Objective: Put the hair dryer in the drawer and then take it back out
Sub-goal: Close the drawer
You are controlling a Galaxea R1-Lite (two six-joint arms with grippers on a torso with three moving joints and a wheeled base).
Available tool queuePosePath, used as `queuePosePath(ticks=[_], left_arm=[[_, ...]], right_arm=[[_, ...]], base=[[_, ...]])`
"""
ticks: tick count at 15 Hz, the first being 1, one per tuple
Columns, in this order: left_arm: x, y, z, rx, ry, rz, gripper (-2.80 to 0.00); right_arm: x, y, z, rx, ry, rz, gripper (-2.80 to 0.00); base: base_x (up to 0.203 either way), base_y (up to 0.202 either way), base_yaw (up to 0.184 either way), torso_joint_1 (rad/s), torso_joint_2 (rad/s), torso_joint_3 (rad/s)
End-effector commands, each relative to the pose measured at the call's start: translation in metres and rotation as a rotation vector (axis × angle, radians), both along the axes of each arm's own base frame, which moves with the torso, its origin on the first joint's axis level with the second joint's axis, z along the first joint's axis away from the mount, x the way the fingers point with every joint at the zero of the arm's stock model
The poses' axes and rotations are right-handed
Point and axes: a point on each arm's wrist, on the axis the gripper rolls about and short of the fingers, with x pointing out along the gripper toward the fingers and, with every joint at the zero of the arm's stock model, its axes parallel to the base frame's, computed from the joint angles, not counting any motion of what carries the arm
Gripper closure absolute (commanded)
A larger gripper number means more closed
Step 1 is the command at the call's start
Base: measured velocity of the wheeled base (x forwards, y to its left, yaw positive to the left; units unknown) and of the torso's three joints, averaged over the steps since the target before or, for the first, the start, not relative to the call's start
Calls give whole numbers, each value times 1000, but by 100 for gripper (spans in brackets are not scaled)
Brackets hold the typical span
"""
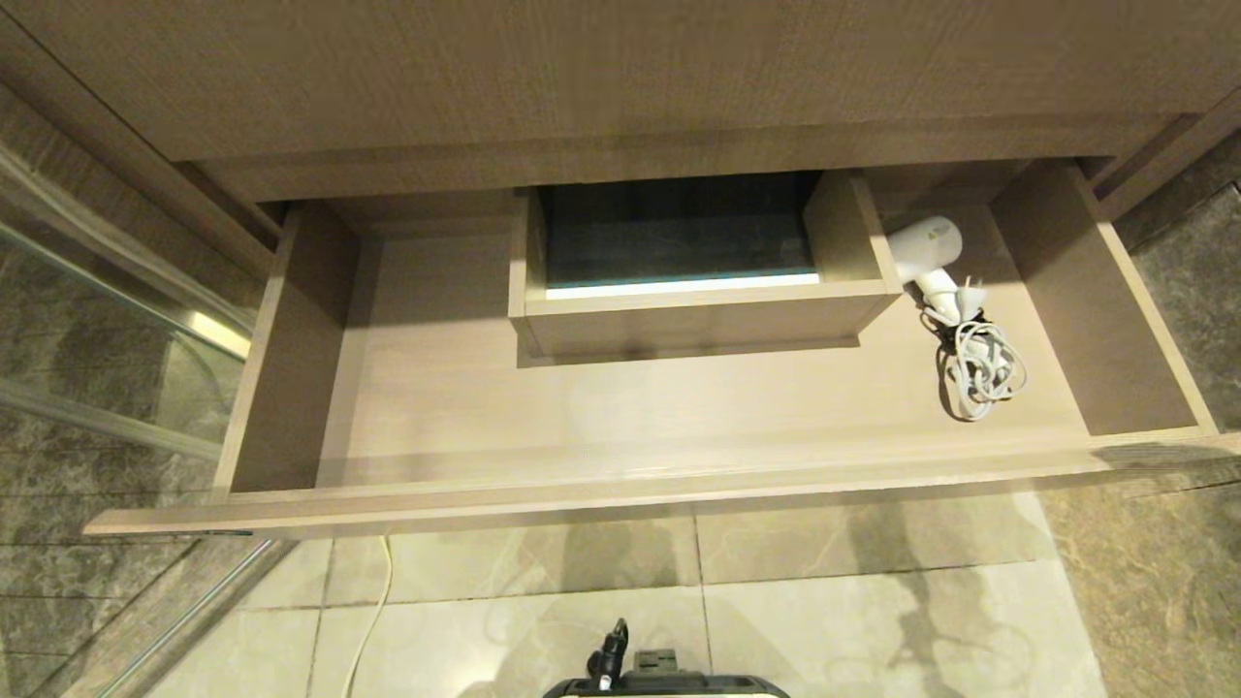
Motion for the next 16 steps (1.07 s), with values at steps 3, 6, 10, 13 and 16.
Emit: queuePosePath(ticks=[3, 6, 10, 13, 16], left_arm=[[0, 0, 0, 0, 1, 1, 0], [0, 0, 0, 0, 1, -1, 0], [0, 0, 0, 0, 1, -1, 0], [0, 0, 0, 0, 0, 0, 0], [0, 0, 0, 0, 0, 0, 0]], right_arm=[[-17, 3, -21, -37, 64, -46, 0], [-4, -1, -24, -37, 55, -48, 0], [14, -5, -27, -39, 47, -49, 0], [31, -10, -26, -45, 21, -49, 0], [45, -13, -17, -30, -21, -26, 0]], base=[[0, 0, 0, 0, 0, 0], [0, 0, 0, 0, 0, 0], [0, 0, 0, 0, 0, 0], [0, 0, 0, 0, 0, 0], [0, 0, 0, 0, 0, 0]])
